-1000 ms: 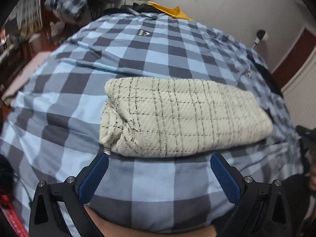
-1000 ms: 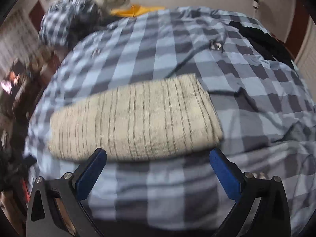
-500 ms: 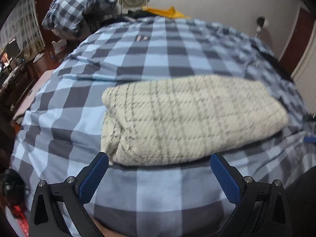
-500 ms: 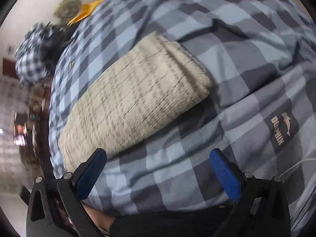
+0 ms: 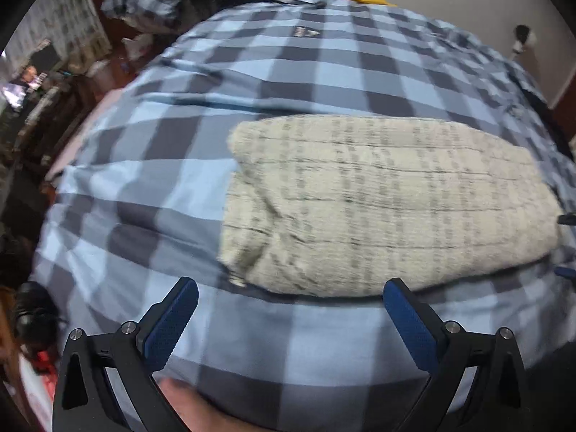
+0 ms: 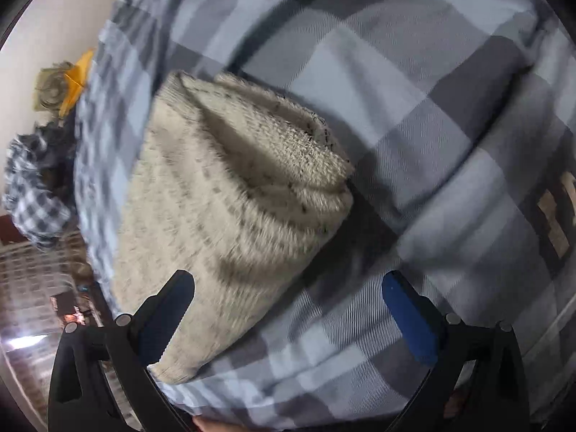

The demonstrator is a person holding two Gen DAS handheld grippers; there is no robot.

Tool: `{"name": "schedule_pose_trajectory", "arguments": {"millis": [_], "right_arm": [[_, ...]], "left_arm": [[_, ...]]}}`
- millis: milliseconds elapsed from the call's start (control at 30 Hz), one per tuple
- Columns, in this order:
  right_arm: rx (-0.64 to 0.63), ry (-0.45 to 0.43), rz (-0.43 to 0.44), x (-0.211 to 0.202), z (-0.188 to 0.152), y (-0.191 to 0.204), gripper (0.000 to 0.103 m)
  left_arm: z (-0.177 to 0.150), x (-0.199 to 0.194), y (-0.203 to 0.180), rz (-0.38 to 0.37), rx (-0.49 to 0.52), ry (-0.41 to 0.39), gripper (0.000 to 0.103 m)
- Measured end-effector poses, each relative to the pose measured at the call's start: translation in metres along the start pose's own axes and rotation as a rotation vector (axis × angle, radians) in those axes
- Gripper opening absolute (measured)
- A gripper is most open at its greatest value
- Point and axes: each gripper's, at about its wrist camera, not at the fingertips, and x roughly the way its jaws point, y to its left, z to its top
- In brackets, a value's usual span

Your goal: Fold small clothes

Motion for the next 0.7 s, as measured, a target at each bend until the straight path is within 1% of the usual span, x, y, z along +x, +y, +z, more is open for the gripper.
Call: {"name": "schedule_pose_trajectory", "arguments": {"millis": [33,67,167,233,267,300,333,367,400,433,467,567,633,700], "right_arm": [[-0.003,0.007,-0.004,0.005,0.002,0.003,0.102],[-0.007,0.008,-0.009,0.008,0.004,0.005,0.102],[-0.015,-0.004,-0.024,0.013,0.007,0.012,0.102],[-0.01,-0.007,-0.007,0.019,0.01,0.015,0.102],[-0.01,-0.012,-0.005,0.021,0.011,0.016,0.1],[-0.017,-0.022,-0.008,0.021,0.011,0.019,0.095],[-0.035,-0.031,-0.003,0.02,0.011,0.022,0.075],[-0.055,-0.039,-0.005,0.019,0.01,0.027,0.064],[-0.081,-0.059,-0.021,0.016,0.009,0.031,0.058],[-0.104,-0.075,-0.016,0.013,0.007,0.034,0.041],[-0.118,-0.086,-0.004,0.009,0.006,0.035,0.031],[-0.135,-0.136,0.054,-0.009,-0.003,0.034,0.024],[-0.132,-0.167,0.095,-0.022,-0.012,0.031,0.023],[-0.102,-0.171,0.144,-0.037,-0.017,0.022,0.022]], "left_arm": [[0.001,0.0,0.0,0.021,0.002,-0.007,0.103],[0.002,0.0,0.0,0.018,0.004,-0.012,0.103],[0.006,0.001,0.002,-0.033,-0.007,-0.02,0.103],[0.007,0.002,0.004,-0.058,-0.022,-0.017,0.103],[0.008,0.002,0.005,-0.068,-0.026,-0.016,0.103],[0.008,0.002,0.005,-0.075,-0.03,-0.019,0.103],[0.008,0.002,0.005,-0.077,-0.026,-0.022,0.103],[0.008,0.002,0.003,-0.073,-0.021,-0.023,0.103],[0.008,0.002,0.002,-0.07,-0.015,-0.028,0.103],[0.007,0.001,0.001,-0.069,-0.009,-0.033,0.103],[0.007,0.001,0.0,-0.069,-0.004,-0.037,0.103],[0.007,0.0,0.0,-0.076,-0.005,-0.038,0.103],[0.007,0.0,0.002,-0.108,-0.014,-0.033,0.103],[0.006,-0.002,0.005,-0.128,-0.022,-0.037,0.103]]}}
